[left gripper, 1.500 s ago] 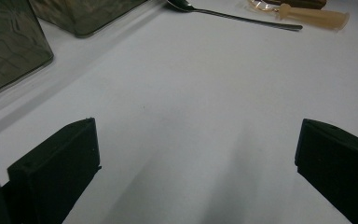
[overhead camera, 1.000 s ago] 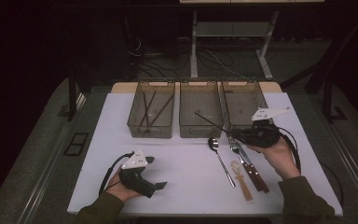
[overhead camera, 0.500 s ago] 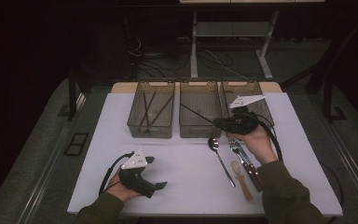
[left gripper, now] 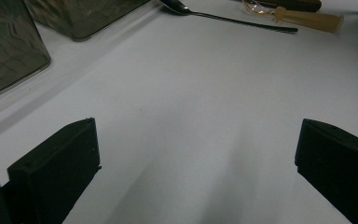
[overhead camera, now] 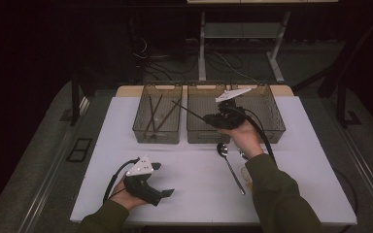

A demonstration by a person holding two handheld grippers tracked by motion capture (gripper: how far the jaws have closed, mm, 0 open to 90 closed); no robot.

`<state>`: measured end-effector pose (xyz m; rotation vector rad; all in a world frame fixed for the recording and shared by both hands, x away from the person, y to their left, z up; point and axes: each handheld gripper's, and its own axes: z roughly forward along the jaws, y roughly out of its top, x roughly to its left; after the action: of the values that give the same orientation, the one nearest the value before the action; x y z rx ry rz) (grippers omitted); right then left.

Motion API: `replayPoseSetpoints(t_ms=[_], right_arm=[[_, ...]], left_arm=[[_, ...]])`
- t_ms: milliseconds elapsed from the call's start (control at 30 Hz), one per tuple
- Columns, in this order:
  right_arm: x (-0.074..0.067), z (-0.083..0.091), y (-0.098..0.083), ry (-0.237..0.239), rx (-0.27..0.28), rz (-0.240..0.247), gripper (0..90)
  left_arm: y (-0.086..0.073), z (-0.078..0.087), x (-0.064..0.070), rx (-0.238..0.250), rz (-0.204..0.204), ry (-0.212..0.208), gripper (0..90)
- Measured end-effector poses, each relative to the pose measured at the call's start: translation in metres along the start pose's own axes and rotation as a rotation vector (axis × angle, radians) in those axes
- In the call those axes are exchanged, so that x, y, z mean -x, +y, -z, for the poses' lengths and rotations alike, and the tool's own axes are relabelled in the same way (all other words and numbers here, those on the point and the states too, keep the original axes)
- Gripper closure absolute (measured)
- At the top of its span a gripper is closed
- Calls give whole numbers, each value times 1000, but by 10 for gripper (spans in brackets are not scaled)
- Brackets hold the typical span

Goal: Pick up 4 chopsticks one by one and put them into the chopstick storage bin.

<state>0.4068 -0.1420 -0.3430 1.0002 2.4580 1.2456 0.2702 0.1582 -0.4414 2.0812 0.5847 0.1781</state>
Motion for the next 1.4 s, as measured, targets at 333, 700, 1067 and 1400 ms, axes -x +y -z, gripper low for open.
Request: replayPoseSetpoints(t_ms=[333,700,1067,1400], right_arm=[[-8,-37,28,-33,-33,-15,859],[-16,-82,51,-66,-63,-26,858],[-23,-121,69,-91,-90,-50,858],[-29,-149,79,-93,-116,-63,852]], left_arm=[[1,0,0,11,0,-6,0],[1,0,1,11,-2,-9,0],[1,0,1,13,-5,-9,0],[1,0,1,18,-2,-14,0]])
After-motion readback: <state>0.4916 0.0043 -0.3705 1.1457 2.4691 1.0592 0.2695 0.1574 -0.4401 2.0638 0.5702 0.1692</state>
